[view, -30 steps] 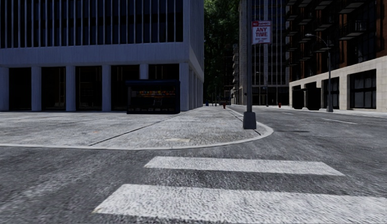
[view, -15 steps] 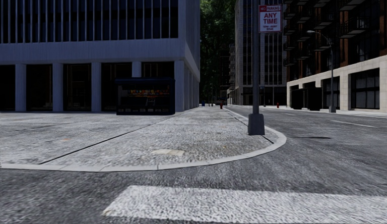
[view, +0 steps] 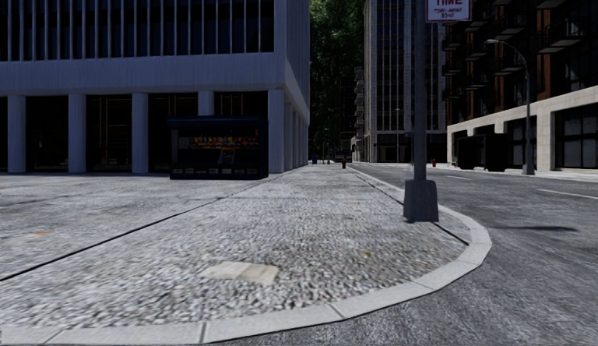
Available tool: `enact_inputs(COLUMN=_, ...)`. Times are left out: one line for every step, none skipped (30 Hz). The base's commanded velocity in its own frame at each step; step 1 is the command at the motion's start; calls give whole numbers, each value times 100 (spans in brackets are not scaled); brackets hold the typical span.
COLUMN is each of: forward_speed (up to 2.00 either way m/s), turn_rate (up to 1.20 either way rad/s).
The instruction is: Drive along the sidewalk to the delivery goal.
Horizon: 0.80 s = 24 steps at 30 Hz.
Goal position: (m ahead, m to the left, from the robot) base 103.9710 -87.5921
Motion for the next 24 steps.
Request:
enact_inputs(forward_speed=200, turn_rate=0)
enact_inputs(forward_speed=200, turn_rate=0)
enact_inputs(forward_speed=200, turn_rate=0)
enact_inputs(forward_speed=200, turn_rate=0)
enact_inputs(forward_speed=200, turn_rate=0)
enact_inputs(forward_speed=200, turn_rate=0)
enact_inputs(forward_speed=200, turn_rate=0)
enact_inputs(forward_speed=200, turn_rate=0)
enact_inputs(forward_speed=200, turn_rate=0)
enact_inputs(forward_speed=200, turn_rate=0)
enact_inputs(forward_speed=200, turn_rate=0)
enact_inputs(forward_speed=200, turn_rate=0)
enact_inputs(forward_speed=200, turn_rate=0)
enact_inputs(forward_speed=200, turn_rate=0)
enact_inputs(forward_speed=200, turn_rate=0)
enact_inputs(forward_speed=200, turn_rate=0)
enact_inputs(forward_speed=200, turn_rate=0)
enact_inputs(forward_speed=200, turn_rate=0)
enact_inputs(forward_speed=200, turn_rate=0)
enact_inputs(forward_speed=200, turn_rate=0)
enact_inputs(forward_speed=200, turn_rate=0)
enact_inputs(forward_speed=200, turn_rate=0)
enact_inputs(forward_speed=200, turn_rate=0)
enact_inputs(forward_speed=200, turn_rate=0)
